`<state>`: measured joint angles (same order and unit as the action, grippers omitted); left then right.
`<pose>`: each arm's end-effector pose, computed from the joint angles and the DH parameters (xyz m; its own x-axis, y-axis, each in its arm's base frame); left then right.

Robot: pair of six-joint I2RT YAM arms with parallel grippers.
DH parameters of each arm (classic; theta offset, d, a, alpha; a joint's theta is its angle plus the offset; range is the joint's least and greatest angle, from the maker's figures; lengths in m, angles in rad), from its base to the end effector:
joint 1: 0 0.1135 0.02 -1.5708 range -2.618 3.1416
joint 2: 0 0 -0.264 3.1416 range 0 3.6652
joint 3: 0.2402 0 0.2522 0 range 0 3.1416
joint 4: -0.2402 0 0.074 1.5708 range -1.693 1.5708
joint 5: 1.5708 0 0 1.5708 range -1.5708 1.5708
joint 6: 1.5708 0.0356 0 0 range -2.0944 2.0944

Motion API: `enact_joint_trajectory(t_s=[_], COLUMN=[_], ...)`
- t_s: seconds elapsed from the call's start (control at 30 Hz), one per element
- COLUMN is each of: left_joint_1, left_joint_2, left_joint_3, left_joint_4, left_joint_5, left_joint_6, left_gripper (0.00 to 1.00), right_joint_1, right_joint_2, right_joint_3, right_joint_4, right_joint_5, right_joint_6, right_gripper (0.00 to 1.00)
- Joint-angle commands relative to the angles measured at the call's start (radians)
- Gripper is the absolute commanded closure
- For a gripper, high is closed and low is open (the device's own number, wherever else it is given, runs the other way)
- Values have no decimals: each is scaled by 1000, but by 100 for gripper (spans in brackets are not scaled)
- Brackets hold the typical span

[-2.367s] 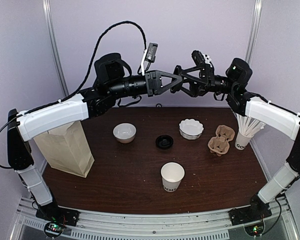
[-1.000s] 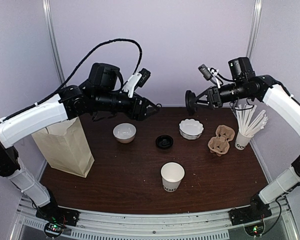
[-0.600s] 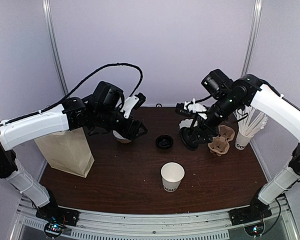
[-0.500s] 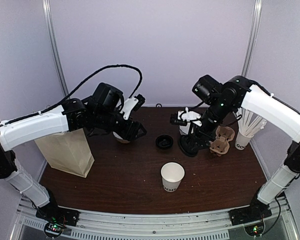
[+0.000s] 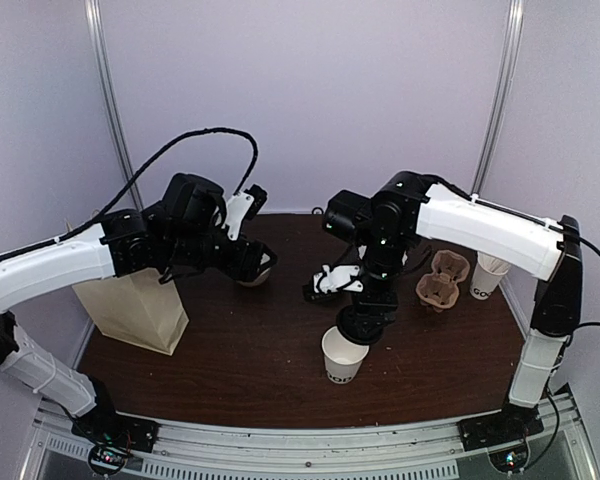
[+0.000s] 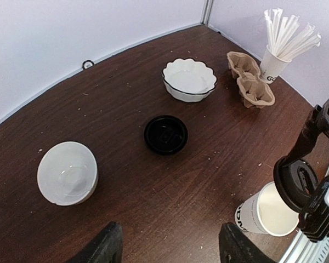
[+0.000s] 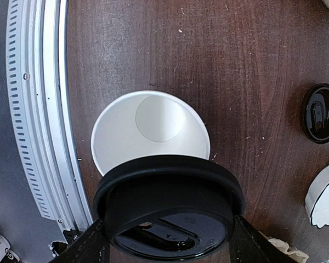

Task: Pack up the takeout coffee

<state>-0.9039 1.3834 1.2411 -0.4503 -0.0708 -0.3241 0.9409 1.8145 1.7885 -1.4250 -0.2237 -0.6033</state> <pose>0.1954 -0.2441 0.3364 -0.5655 0.2048 -0.7989 0.5986 0.7683 -0.2267 0.1957 0.2819 0.3154 -0.0257 -0.9744 -0.2234 -0.9935 0.0002 0.1136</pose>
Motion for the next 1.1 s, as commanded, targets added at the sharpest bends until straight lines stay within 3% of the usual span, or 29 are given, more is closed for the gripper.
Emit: enact_joint_trajectory(t_s=[0.0,0.37,1.07], left_joint_1=[5,5,5], left_joint_2=[-75,-211,-226], left_joint_3=[-42,-116,-131], left_joint_4=[70,101,111], left_joint_5=[-106,-201,-196], left_joint_6=[-35,-21,-24], left_gripper=[36,35,35], right_joint_1=[47,96,125], right_joint_2=[64,178,240], right_joint_3=[67,171,219], right_joint_4=[-56,-106,-132], right_joint_5=[62,106,91], right_joint_6=[-8,-24,-27], right_gripper=[28,29,27])
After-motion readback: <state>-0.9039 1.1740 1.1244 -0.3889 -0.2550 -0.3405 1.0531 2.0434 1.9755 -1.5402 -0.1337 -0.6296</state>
